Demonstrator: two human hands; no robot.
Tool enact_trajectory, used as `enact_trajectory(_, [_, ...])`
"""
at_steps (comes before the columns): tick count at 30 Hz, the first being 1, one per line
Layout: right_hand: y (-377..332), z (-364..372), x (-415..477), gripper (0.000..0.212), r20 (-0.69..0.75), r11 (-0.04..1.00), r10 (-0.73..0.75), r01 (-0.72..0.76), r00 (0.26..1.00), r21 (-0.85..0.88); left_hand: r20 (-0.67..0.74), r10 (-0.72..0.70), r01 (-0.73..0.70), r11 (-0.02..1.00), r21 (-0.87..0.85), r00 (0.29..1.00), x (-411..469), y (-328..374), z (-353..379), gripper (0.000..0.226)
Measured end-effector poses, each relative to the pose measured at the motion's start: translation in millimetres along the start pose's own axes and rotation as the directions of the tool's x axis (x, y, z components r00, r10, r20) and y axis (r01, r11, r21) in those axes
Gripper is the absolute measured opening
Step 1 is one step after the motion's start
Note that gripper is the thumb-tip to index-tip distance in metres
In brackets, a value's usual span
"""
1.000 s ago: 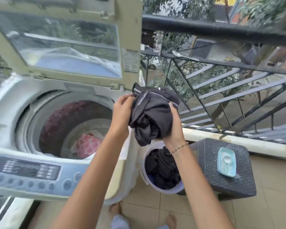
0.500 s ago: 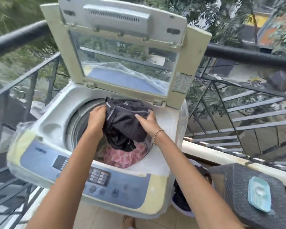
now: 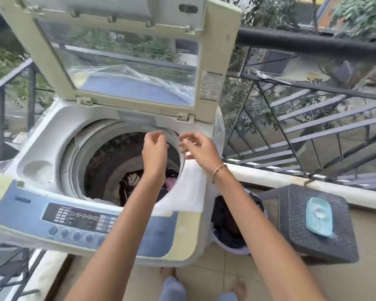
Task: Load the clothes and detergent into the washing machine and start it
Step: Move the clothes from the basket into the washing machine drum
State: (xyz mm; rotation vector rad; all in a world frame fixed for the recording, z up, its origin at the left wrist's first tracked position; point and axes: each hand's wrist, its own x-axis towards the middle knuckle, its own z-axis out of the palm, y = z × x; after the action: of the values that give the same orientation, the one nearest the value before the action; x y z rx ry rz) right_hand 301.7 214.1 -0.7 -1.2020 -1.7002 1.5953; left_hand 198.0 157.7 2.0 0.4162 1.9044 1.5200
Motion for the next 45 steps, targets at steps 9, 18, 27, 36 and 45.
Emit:
enact_trajectory(9, [127,-157,-23,0.021,-0.213,0.946,0.303,-0.267,0.929,0.181,0.339,0.133,-0.137,0.991,-0.015,0.931,-106,-48,192,0.021])
enact_trajectory(18, [367,-207,-48,0.011,-0.213,0.680,0.733,-0.690,0.645,0.248,0.276,-0.290,0.136,0.873,0.468,0.916,-79,-287,247,0.023])
enact_trajectory(27, [547,-181,-39,0.041,-0.149,0.557,0.820,-0.830,0.553,-0.018,0.235,-0.518,0.214,0.665,0.715,0.823,-50,-427,237,0.027])
enact_trajectory(36, [591,-171,1,0.121,-0.118,0.569,0.821,-0.816,0.558,0.098,0.185,-0.646,0.414,0.655,0.632,0.740,-29,-475,230,0.020])
enact_trajectory(45, [538,-156,10,0.022,-0.291,0.704,0.640,-0.694,0.711,-0.148,0.168,-0.722,0.536,0.629,0.564,0.671,-26,-463,221,0.016])
